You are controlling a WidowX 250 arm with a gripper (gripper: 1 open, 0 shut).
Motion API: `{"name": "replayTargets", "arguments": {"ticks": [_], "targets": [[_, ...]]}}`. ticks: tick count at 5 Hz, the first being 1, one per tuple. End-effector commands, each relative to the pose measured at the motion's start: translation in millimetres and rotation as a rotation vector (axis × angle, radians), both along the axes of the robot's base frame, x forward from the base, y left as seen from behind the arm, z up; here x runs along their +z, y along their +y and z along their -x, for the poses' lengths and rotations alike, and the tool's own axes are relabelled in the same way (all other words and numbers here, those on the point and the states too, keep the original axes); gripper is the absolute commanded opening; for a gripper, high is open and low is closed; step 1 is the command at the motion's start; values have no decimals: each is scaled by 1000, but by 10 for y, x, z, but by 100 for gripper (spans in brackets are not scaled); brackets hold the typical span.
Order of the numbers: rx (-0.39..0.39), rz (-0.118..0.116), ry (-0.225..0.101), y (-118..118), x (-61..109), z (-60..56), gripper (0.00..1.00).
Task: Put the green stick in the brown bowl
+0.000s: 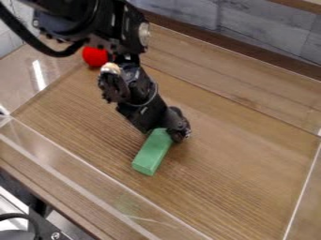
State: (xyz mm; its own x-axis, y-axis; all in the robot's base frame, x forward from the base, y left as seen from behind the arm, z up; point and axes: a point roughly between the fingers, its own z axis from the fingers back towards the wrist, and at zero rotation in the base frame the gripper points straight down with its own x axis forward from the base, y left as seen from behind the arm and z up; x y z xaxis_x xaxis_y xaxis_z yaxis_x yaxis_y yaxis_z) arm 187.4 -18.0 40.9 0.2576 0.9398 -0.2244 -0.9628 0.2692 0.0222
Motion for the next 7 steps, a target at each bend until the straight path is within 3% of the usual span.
{"name": "replayTargets", "arguments": {"ticks": [1, 3, 5, 7], "targets": [[23, 8, -18, 28, 148, -40, 100], [170, 52, 24, -16, 208, -15, 100], [259, 103, 68, 14, 153, -140, 100], [354, 130, 97, 14, 335, -258, 100]]}}
